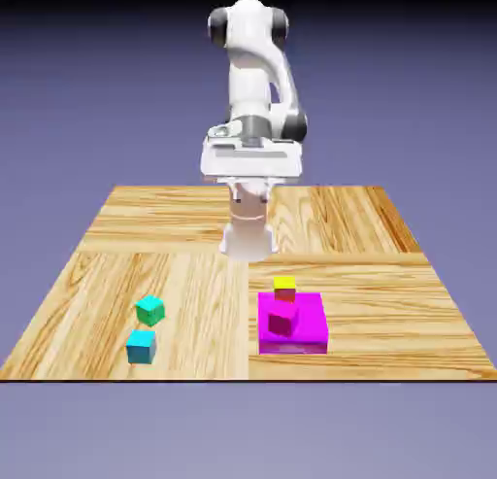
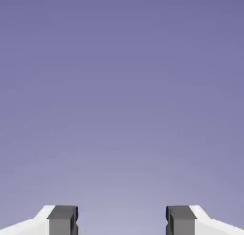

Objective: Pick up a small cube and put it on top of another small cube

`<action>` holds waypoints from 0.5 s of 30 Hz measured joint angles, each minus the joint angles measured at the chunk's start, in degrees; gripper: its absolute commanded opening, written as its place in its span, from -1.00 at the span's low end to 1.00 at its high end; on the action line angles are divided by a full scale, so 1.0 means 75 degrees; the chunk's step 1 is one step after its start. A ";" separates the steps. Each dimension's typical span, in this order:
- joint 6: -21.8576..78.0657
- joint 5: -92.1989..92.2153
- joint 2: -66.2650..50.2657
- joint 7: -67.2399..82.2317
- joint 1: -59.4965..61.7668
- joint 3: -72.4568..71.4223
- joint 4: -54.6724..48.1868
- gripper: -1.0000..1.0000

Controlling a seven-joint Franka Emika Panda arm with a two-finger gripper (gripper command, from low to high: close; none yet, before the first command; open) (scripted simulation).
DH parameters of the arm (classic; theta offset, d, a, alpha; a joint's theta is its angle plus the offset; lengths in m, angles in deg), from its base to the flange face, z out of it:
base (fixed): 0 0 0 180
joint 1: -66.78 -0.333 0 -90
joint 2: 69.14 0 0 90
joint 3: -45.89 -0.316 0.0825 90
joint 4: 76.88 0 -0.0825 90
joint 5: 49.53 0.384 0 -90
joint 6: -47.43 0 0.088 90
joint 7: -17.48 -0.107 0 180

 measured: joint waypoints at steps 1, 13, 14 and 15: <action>0.0262 0.0199 -0.0277 -0.0113 0.0045 0.0122 -0.0204 0.00; 0.3406 0.2581 -0.3600 -0.1463 0.0651 0.1592 -0.2651 0.00; 0.3668 0.2779 -0.3876 -0.1576 0.0694 0.1714 -0.2855 0.00; 0.3930 0.2978 -0.4153 -0.1688 0.0724 0.1837 -0.3059 0.00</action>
